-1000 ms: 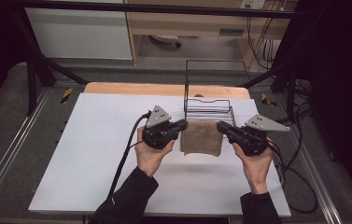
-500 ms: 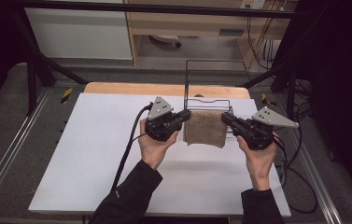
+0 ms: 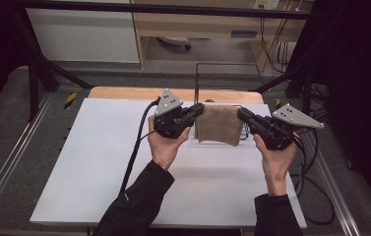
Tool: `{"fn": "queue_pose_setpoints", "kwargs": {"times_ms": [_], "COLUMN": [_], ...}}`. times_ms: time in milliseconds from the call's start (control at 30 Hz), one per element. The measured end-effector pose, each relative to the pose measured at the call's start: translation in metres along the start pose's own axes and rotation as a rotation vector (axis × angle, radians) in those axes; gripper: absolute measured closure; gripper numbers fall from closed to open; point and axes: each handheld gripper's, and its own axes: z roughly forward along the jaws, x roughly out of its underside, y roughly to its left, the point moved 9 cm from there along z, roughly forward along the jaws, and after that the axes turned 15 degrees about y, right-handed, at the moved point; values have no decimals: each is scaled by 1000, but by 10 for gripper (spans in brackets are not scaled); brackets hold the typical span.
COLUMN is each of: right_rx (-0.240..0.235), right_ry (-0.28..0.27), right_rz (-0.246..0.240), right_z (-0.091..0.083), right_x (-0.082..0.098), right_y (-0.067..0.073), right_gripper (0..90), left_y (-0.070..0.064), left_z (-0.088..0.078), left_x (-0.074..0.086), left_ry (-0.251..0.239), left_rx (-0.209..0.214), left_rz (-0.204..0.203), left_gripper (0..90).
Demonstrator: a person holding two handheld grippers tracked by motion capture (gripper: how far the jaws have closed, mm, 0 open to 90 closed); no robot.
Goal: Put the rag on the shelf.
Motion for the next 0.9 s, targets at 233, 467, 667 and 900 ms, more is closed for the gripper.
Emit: {"fn": "queue_pose_setpoints", "kwargs": {"times_ms": [233,467,667,900], "right_rx": [20,39,60,74], "right_ry": [-25,-44,-56,-80], "right_rz": [-16,-18,-27,-32], "right_z": [-4,-9,-12,-14], "right_x": [-16,-29,-41,-52], "right_y": [-5,-10,-15,-20], "right_gripper": [860,860,860,860], "left_y": [0,-1,-2,-1], "left_z": [1,1,2,2], "left_x": [-15,-29,-40,-53], "left_ry": [-28,-53,-69,-82], "left_rx": [6,3,2,-2], "left_rz": [-2,4,9,13], "left_gripper": [864,864,864,864]}}
